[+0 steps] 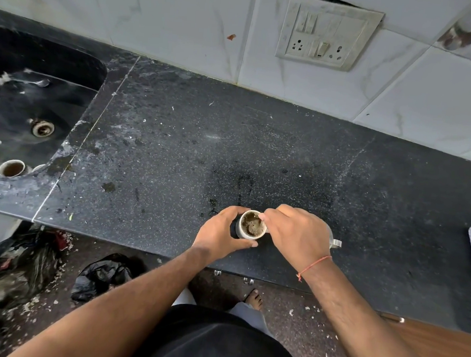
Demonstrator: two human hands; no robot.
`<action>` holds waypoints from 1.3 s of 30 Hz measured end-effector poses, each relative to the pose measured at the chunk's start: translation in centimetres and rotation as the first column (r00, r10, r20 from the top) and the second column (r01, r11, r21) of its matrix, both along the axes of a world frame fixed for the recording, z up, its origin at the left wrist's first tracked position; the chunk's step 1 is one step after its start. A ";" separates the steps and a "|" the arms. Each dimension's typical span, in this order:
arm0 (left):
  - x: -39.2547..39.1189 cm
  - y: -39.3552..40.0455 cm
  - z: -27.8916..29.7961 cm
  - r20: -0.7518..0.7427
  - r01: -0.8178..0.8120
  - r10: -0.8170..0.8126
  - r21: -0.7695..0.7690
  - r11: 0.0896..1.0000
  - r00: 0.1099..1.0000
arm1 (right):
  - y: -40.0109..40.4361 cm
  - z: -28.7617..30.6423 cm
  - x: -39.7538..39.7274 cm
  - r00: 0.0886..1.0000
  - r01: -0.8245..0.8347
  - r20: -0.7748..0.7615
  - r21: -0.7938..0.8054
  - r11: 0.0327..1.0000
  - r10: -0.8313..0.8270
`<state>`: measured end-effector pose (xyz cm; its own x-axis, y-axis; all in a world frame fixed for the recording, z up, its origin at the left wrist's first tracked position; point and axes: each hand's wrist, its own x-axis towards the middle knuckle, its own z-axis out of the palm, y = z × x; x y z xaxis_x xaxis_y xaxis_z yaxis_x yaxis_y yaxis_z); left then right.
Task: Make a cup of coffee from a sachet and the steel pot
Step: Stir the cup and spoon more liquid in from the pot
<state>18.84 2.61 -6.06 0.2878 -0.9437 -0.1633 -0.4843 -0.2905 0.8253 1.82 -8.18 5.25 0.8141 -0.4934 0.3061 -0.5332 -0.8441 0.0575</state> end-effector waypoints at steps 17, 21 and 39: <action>0.0 0.0 0.0 -0.007 0.002 -0.002 -0.011 1.000 1.000 | 0.4 0.3 -0.7 0.969 0.246 -0.011 0.164 0.955 -0.248; 0.1 0.0 0.0 -0.013 0.003 -0.003 -0.009 1.000 1.000 | 0.2 0.6 -1.3 0.966 0.256 -0.060 0.103 0.961 -0.251; 0.1 0.0 0.0 -0.006 0.000 0.000 -0.001 1.000 1.000 | 1.1 -0.1 -1.6 0.936 0.345 -0.007 0.231 0.910 -0.352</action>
<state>18.90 2.65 -6.06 0.2867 -0.9439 -0.1641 -0.4794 -0.2896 0.8285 0.20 -7.07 5.14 0.5690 -0.8028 0.1783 -0.7940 -0.5927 -0.1350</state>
